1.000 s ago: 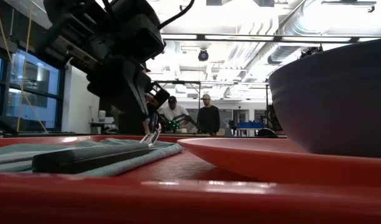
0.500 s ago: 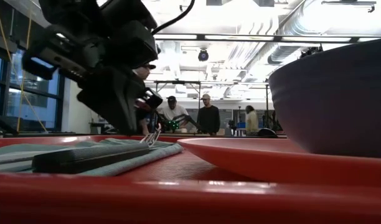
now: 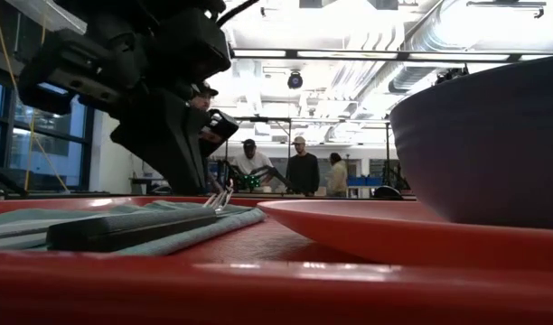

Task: Set up tray
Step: Put the blue fork on the blue table napkin to the left of the black table knife

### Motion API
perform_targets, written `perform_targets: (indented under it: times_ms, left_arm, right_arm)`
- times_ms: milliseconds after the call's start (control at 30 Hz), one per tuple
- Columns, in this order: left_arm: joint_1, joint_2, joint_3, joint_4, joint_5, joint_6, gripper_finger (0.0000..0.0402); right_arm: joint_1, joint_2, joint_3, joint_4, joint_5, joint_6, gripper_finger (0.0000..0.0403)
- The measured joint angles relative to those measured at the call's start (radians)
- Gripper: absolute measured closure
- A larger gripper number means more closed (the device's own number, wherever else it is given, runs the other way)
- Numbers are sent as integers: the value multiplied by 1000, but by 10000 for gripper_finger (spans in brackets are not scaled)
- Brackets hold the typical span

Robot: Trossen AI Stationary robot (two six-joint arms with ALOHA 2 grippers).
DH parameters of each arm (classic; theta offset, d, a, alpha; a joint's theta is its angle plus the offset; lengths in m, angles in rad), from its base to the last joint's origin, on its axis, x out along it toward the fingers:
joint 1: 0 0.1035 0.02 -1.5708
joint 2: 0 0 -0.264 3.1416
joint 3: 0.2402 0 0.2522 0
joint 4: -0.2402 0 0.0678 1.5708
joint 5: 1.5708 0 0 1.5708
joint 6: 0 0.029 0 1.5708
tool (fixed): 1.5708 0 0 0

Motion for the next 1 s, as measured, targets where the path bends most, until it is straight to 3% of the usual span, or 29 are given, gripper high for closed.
perform_targets:
  times_ms: [167, 533, 800, 1000]
  left_arm:
    - [1, 0, 0, -39, -51, 20, 393]
    - [14, 0, 0, -28, -51, 52, 393]
    - [15, 85, 8, 44, -57, 40, 392]
    - [13, 95, 76, -77, -161, 64, 392]
  right_arm:
    - [0, 0, 0, 0, 0, 0, 206]
    - [0, 0, 0, 0, 0, 0, 206]
    - [0, 0, 0, -6, -4, 16, 206]
    - [0, 0, 0, -26, -3, 21, 206]
